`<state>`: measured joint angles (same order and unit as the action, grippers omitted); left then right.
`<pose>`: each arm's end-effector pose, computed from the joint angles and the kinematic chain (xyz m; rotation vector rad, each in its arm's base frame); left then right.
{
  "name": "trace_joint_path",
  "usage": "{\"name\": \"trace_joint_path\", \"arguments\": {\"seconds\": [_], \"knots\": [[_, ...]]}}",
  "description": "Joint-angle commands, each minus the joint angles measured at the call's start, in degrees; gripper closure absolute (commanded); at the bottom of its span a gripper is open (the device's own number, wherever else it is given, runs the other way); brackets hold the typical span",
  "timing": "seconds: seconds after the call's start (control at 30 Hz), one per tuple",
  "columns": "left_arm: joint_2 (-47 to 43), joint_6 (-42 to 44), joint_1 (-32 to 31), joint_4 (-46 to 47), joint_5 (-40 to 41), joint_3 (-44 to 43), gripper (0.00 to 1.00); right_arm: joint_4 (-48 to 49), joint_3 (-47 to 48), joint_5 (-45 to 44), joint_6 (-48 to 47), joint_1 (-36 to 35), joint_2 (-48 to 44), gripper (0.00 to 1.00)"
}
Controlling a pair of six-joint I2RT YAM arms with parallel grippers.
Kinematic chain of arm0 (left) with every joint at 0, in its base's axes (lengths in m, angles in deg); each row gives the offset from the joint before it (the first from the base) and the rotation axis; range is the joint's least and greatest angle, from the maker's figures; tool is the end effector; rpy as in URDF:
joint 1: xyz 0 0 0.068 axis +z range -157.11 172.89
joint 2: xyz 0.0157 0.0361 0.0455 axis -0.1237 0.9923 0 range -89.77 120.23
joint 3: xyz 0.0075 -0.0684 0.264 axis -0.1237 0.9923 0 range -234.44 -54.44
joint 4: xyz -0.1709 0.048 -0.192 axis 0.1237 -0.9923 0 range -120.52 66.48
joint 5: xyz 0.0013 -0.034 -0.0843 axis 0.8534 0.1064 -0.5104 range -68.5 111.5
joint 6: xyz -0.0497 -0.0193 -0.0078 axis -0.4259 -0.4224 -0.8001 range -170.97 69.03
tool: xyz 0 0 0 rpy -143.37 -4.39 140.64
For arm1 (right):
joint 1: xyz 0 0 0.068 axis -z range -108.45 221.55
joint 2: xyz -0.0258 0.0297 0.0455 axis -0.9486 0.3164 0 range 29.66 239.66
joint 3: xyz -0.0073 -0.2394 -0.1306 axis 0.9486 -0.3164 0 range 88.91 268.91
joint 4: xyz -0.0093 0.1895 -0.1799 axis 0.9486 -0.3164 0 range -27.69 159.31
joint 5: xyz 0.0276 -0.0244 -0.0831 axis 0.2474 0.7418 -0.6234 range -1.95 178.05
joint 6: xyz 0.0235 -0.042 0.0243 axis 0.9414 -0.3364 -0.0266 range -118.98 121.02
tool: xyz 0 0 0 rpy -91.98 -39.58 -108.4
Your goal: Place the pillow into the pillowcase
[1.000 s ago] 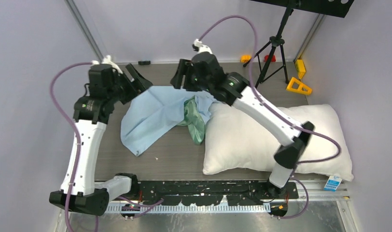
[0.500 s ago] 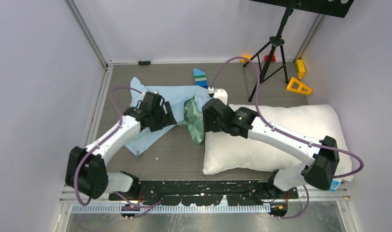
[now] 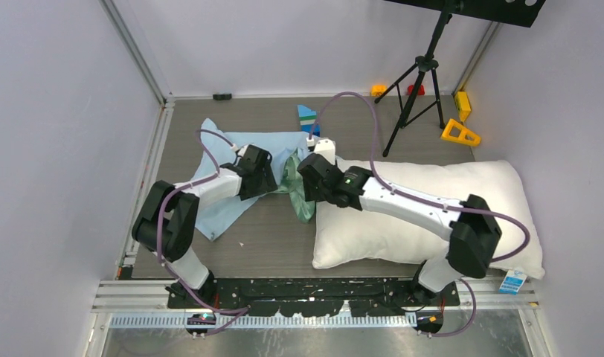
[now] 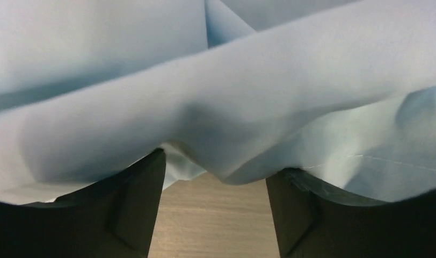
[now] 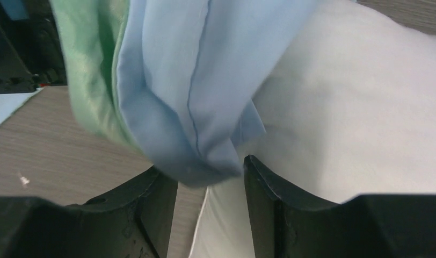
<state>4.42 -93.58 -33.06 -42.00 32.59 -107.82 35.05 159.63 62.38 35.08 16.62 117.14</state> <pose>0.2904 -0.1338 0.1685 -0.4427 2.5490 -0.1924 0.2006 0.2588 0.2816 -0.2392 2.3439 0.2008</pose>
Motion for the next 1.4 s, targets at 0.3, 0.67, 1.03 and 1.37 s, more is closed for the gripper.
{"name": "trace_joint_path", "arguments": {"seconds": [0.3,0.67,1.03,1.37], "knots": [[-2.02,6.27,18.01,-7.19,13.13,-14.04,1.0,-2.58,22.6,-11.76,-10.66,2.32,12.86,1.0],[-2.62,13.48,23.05,-15.35,8.67,-58.01,1.0,-10.05,69.94,-16.28,-26.65,11.89,25.27,1.0],[-6.67,12.11,30.86,-30.22,14.56,-64.58,1.0,-18.29,54.72,-1.32,-24.4,-2.84,16.92,1.0],[-23.14,12.32,33.46,-24.39,14.42,-32.91,0.36,0.89,30.24,24.84,-4.98,-11.43,23.1,0.57]]}}
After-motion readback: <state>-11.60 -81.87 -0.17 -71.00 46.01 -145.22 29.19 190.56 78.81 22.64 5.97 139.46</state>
